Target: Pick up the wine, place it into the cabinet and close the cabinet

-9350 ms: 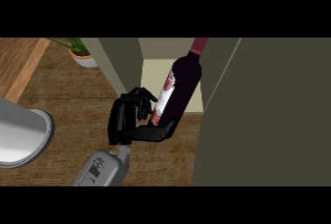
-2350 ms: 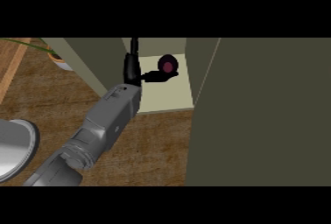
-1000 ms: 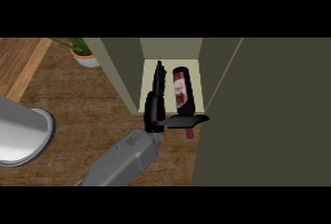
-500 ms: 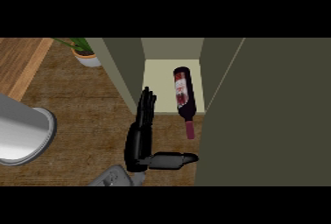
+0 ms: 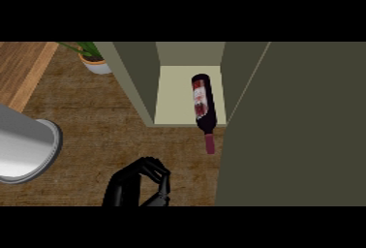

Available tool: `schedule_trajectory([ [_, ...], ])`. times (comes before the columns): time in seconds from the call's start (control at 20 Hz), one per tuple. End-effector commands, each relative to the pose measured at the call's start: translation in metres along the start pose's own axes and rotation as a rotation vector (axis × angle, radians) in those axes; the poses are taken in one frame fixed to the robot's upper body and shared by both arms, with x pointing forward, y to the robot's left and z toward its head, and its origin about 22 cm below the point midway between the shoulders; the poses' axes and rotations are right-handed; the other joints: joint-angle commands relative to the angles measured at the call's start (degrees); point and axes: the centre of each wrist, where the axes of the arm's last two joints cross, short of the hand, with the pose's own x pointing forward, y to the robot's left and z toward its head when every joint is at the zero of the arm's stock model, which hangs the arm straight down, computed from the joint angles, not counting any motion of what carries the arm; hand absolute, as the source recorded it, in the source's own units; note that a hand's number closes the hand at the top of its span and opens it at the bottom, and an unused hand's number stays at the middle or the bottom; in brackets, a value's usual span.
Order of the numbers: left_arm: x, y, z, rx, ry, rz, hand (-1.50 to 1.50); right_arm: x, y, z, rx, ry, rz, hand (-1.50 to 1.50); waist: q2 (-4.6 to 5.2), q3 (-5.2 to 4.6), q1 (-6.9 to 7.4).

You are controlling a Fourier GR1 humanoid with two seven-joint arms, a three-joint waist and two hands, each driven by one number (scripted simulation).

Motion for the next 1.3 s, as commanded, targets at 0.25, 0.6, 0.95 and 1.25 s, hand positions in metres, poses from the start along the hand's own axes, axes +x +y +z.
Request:
schedule_trajectory([
  [0.25,0.031,0.071,0.030,-0.049,0.029,-0.068,1.50,0.003,0.000,0.001,0.318,0.036,0.014,1.50,0.03,-0.03,0.58],
  [0.6,0.059,0.123,0.010,-0.007,-0.032,-0.094,1.50,-0.002,0.047,0.016,0.530,0.086,-0.132,1.50,-0.01,-0.08,0.19],
  [0.95,0.066,0.165,0.029,0.023,-0.017,-0.089,1.50,0.020,0.087,0.007,0.699,-0.011,-0.118,1.50,-0.37,-0.23,0.69],
  [1.25,0.077,0.189,0.023,0.040,-0.026,-0.108,1.50,0.027,0.124,-0.007,0.791,-0.102,-0.129,1.50,-0.76,-0.28,-0.17],
])
